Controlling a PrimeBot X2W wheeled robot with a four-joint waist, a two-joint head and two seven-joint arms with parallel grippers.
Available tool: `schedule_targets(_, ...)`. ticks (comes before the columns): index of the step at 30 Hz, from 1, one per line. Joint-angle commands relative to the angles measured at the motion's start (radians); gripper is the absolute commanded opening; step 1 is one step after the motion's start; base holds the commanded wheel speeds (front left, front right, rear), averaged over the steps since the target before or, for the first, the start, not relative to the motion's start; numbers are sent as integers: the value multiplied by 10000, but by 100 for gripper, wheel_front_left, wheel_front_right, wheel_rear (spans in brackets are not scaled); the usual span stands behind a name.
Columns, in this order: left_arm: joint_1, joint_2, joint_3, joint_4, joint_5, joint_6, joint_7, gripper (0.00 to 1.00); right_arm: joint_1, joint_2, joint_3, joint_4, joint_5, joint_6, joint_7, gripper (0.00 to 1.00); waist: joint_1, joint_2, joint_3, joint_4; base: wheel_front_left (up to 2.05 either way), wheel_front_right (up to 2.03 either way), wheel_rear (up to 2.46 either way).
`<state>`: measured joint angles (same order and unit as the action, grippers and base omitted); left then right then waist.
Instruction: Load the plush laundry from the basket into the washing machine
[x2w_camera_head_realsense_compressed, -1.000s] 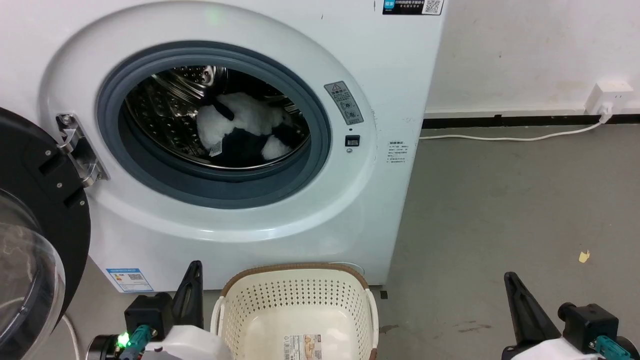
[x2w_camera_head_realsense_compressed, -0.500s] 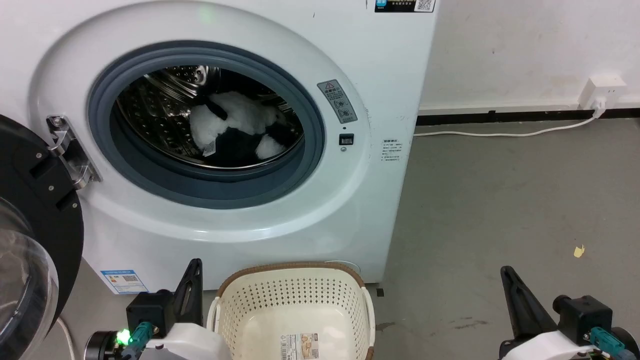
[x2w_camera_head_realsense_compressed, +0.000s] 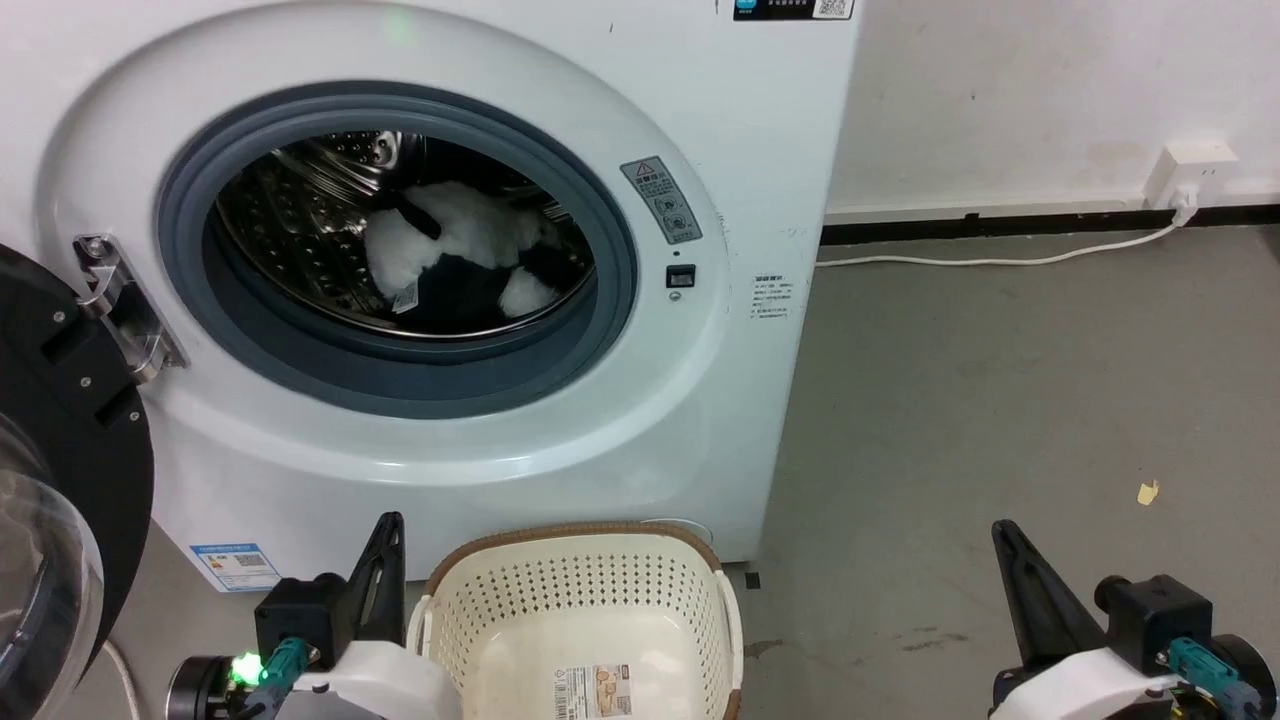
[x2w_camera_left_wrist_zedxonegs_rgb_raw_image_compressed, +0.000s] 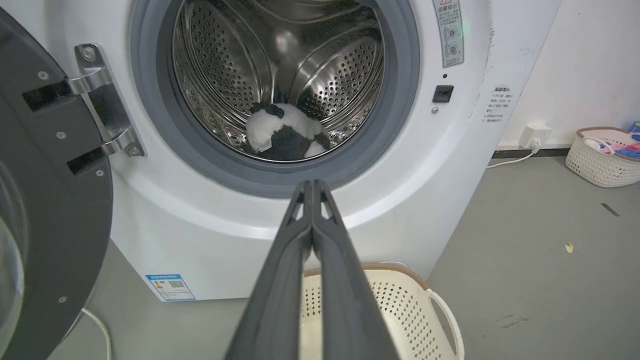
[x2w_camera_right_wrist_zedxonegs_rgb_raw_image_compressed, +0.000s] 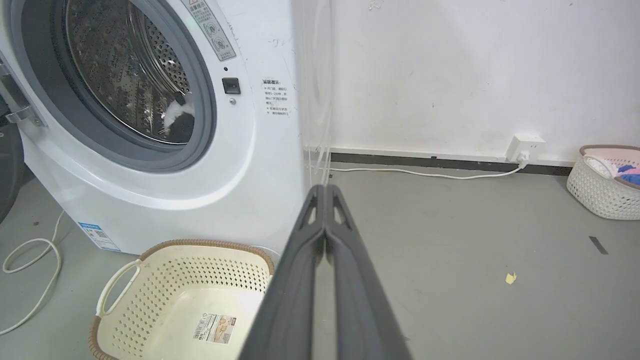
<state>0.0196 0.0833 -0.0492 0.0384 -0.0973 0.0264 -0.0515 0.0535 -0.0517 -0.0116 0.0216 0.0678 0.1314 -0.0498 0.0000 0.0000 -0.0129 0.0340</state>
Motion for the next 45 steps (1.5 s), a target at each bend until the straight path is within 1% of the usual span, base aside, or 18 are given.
schedule_targets(1, -135, -30, 60, -65, 136, -39, 65, 0, -151, 11, 24, -65, -121, -6, 45, 0, 1, 0, 5, -13, 0, 0, 0)
schedule_targets(29, -193, -317, 472, -370, 935, -253, 494, 0, -518, 14, 112, -209, -653, -7, 477, 0, 0, 0, 124, -325, 0, 0, 0)
schedule_targets(45, -196, -331, 492, -384, 973, -264, 515, 0, -535, 15, 116, -216, -678, -7, 498, 0, 0, 0, 129, -340, 0, 0, 0)
